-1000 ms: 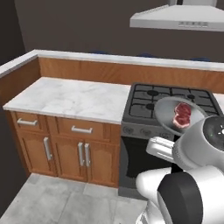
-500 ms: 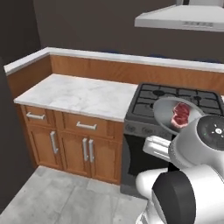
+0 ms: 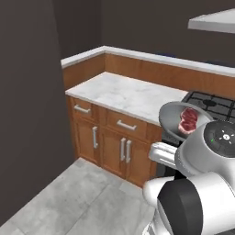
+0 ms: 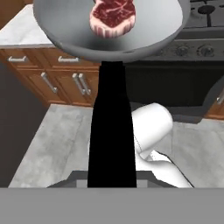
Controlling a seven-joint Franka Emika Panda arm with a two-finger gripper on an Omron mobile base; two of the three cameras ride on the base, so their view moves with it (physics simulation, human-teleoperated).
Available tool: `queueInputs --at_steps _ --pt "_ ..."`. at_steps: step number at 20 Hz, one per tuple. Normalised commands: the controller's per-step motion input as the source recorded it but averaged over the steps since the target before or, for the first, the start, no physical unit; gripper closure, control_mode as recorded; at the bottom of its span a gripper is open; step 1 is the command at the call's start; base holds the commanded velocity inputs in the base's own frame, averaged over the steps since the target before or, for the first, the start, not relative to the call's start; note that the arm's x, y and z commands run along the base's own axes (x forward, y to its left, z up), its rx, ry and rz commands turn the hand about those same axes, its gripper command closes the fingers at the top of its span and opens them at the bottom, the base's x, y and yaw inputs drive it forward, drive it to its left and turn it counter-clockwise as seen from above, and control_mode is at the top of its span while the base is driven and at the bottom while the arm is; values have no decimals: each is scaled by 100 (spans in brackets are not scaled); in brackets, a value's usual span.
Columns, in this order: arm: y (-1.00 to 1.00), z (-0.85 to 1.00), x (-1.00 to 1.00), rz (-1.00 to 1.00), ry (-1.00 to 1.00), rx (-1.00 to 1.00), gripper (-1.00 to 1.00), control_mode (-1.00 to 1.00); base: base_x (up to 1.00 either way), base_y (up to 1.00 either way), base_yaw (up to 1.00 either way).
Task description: Pick up the pan with the steak in it and place it on the dining table. Then place the steak on the plate.
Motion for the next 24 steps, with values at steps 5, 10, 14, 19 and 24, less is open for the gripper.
queueInputs --at_steps 5,10,14,19,24 --pt "0 0 0 0 0 0 100 100 -1 0 49" --pt "0 0 0 0 0 0 100 100 -1 0 49" --pt "0 0 0 0 0 0 100 100 -1 0 49" --pt "0 0 0 0 0 0 100 100 -1 0 49" --pt "0 0 0 0 0 0 100 100 -1 0 49"
